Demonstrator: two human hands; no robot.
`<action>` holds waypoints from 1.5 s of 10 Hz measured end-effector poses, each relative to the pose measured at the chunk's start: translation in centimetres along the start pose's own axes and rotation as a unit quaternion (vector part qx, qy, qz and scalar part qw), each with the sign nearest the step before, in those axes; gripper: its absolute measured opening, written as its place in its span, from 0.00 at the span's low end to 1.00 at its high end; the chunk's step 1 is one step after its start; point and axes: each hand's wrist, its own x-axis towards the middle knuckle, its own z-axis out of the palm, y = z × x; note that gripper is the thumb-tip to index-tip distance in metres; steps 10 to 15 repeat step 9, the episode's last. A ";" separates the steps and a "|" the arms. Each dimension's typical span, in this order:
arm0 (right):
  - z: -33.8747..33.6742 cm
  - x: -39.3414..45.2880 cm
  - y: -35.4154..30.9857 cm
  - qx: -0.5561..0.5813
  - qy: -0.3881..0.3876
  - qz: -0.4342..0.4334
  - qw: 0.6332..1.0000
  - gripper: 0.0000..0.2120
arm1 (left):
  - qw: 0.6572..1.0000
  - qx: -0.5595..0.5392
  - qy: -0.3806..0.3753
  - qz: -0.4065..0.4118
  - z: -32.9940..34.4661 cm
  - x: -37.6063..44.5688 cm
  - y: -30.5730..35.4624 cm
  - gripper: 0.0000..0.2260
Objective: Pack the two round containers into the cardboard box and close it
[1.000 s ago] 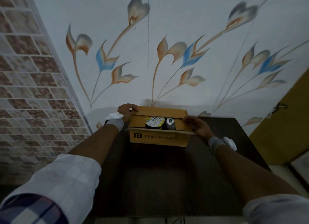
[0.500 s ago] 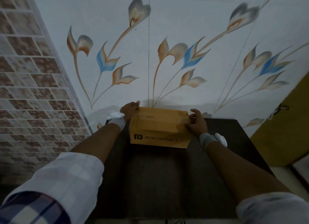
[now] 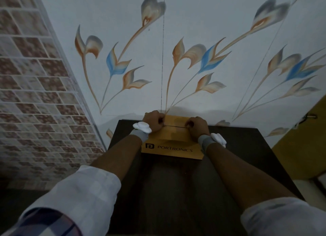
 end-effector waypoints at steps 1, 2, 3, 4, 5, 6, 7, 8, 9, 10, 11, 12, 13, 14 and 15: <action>1.0 0.2 -0.1 0.028 0.028 0.020 0.999 0.06 | 0.999 -0.017 0.042 -0.002 1.4 -0.3 -0.3 0.05; 1.7 -0.1 0.3 0.039 0.048 0.017 0.998 0.05 | 0.998 -0.039 0.050 -0.010 1.5 -0.1 -0.6 0.06; 2.0 -0.2 0.5 0.048 0.064 0.007 0.997 0.05 | 0.995 -0.072 0.063 -0.030 1.5 0.1 -0.6 0.06; 2.0 -0.3 0.7 0.062 0.066 0.000 0.996 0.05 | 0.994 -0.080 0.075 -0.025 1.7 0.0 -0.7 0.05; 1.9 -0.5 0.8 0.090 0.052 -0.005 0.995 0.06 | 0.994 -0.067 0.082 -0.021 1.9 -0.4 -0.7 0.04; 1.3 -0.5 0.3 0.095 0.036 0.002 0.995 0.07 | 0.997 -0.023 0.074 -0.016 1.7 -0.6 0.1 0.05; 0.1 -0.8 0.1 0.113 0.052 0.012 0.992 0.11 | 0.996 0.070 0.050 -0.030 2.1 -0.8 1.2 0.10; -0.8 -0.7 -0.6 0.112 0.088 0.007 0.990 0.09 | 0.996 0.071 0.055 -0.028 1.9 -0.4 2.2 0.11; -2.0 -0.1 -1.9 0.163 0.087 0.006 0.983 0.06 | 0.997 -0.040 0.071 -0.002 1.1 0.7 3.3 0.10; -2.0 -0.1 -1.9 0.163 0.087 0.006 0.983 0.06 | 0.997 -0.040 0.071 -0.002 1.1 0.7 3.3 0.10; -2.0 -0.1 -1.9 0.163 0.087 0.006 0.983 0.06 | 0.997 -0.040 0.071 -0.002 1.1 0.7 3.3 0.10; -2.0 -0.1 -1.9 0.163 0.087 0.006 0.983 0.06 | 0.997 -0.040 0.071 -0.002 1.1 0.7 3.3 0.10; -2.0 -0.1 -1.9 0.163 0.087 0.006 0.983 0.06 | 0.997 -0.040 0.071 -0.002 1.1 0.7 3.3 0.10; -2.0 -0.1 -1.9 0.163 0.087 0.006 0.983 0.06 | 0.997 -0.040 0.071 -0.002 1.1 0.7 3.3 0.10; -2.0 -0.1 -1.9 0.163 0.087 0.006 0.983 0.06 | 0.997 -0.040 0.071 -0.002 1.1 0.7 3.3 0.10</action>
